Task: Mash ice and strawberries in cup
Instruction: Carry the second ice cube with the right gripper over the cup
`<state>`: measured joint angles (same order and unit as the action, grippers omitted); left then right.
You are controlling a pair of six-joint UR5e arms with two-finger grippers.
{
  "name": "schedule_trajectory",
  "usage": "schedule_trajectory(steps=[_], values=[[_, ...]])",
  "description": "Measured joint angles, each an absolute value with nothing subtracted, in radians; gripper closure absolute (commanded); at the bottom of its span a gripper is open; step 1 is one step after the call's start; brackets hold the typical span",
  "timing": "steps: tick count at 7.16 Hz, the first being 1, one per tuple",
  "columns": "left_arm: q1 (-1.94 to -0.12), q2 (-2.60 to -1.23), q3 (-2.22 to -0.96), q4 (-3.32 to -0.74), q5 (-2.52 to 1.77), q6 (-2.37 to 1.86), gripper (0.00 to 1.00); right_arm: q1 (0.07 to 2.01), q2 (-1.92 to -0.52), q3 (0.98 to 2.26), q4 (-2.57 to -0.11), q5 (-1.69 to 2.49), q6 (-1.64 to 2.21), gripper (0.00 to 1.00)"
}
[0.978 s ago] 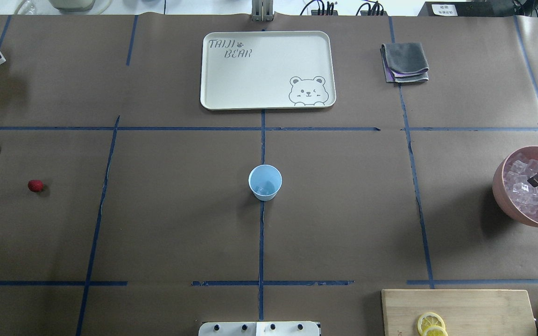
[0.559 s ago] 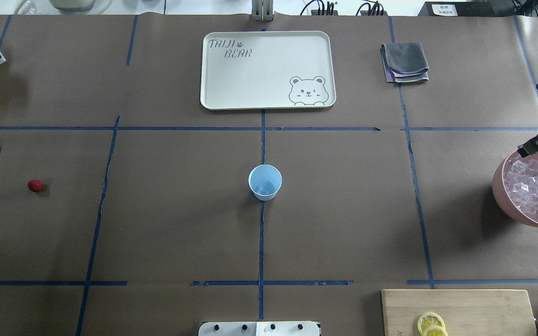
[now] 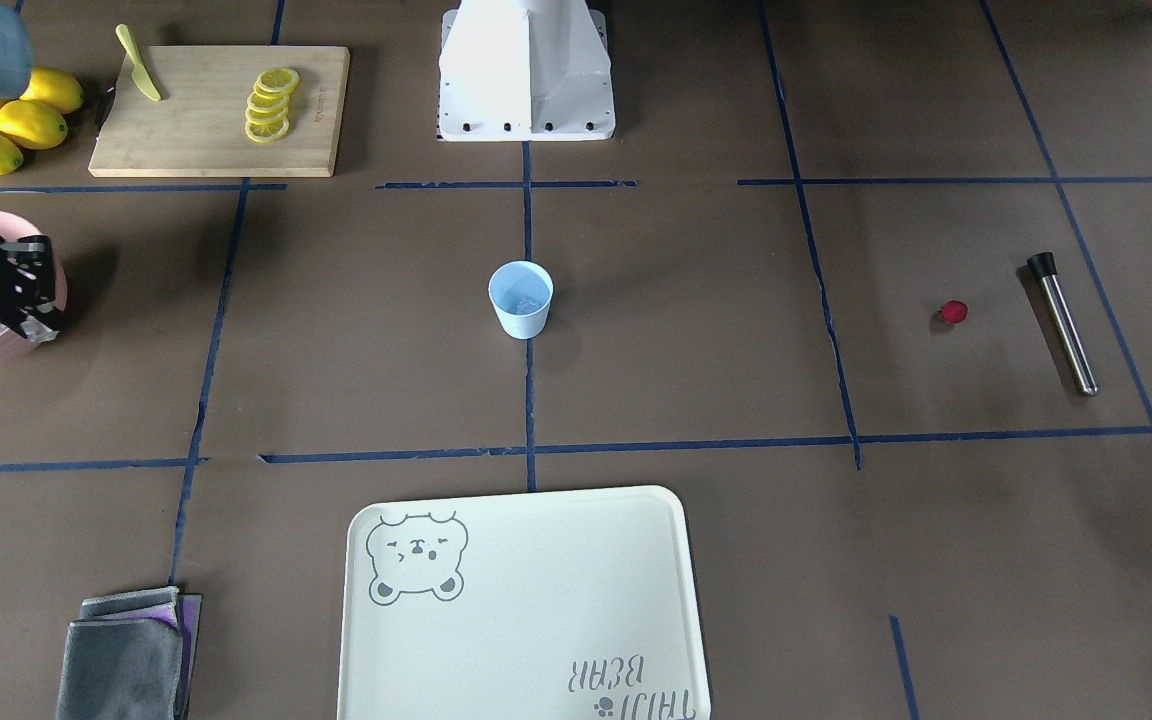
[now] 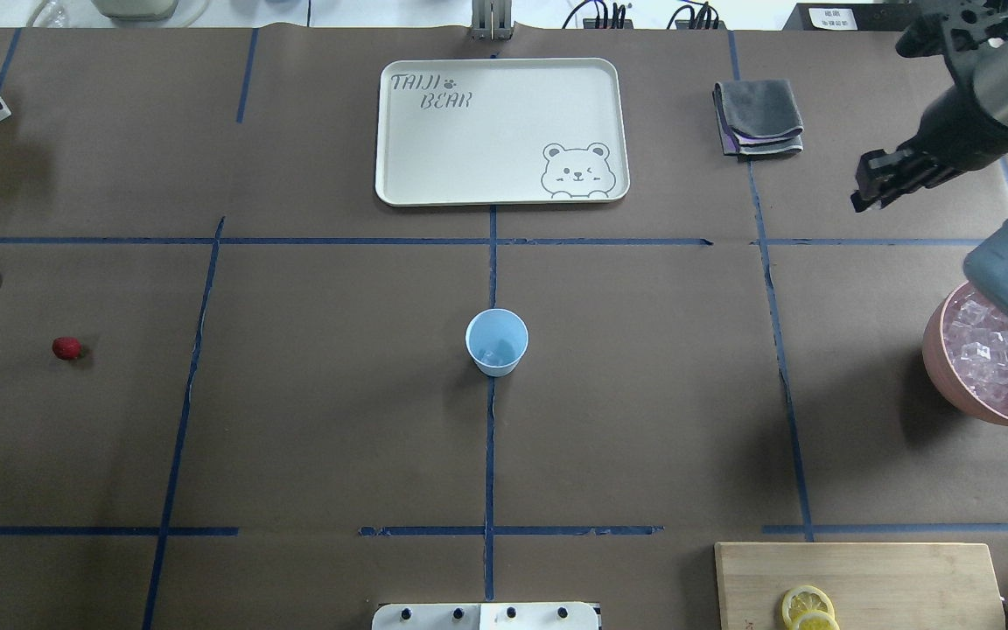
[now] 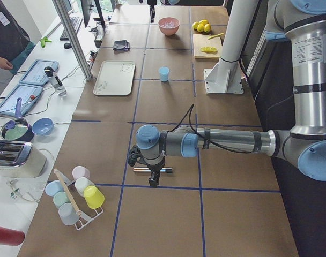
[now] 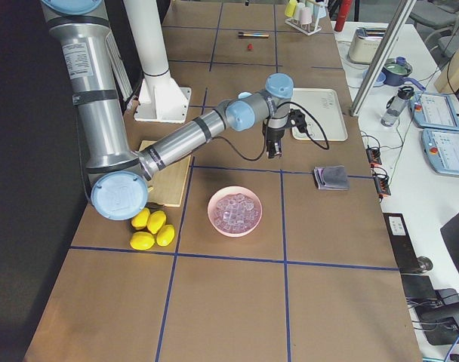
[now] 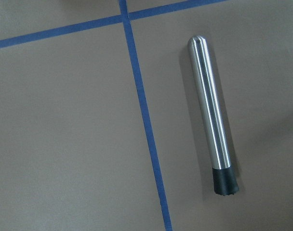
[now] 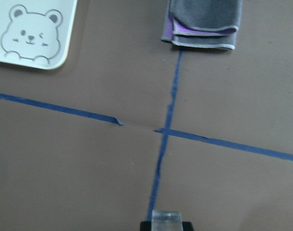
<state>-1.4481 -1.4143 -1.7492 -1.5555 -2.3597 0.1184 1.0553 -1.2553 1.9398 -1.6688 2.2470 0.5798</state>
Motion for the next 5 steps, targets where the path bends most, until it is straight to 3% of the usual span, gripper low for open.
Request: schedule_trajectory(steps=[5], values=[[-1.448,-1.415,-1.750,-1.554,-2.361,0.118,0.00,0.680,-0.973,1.918,-1.707,1.972,1.106,1.00]])
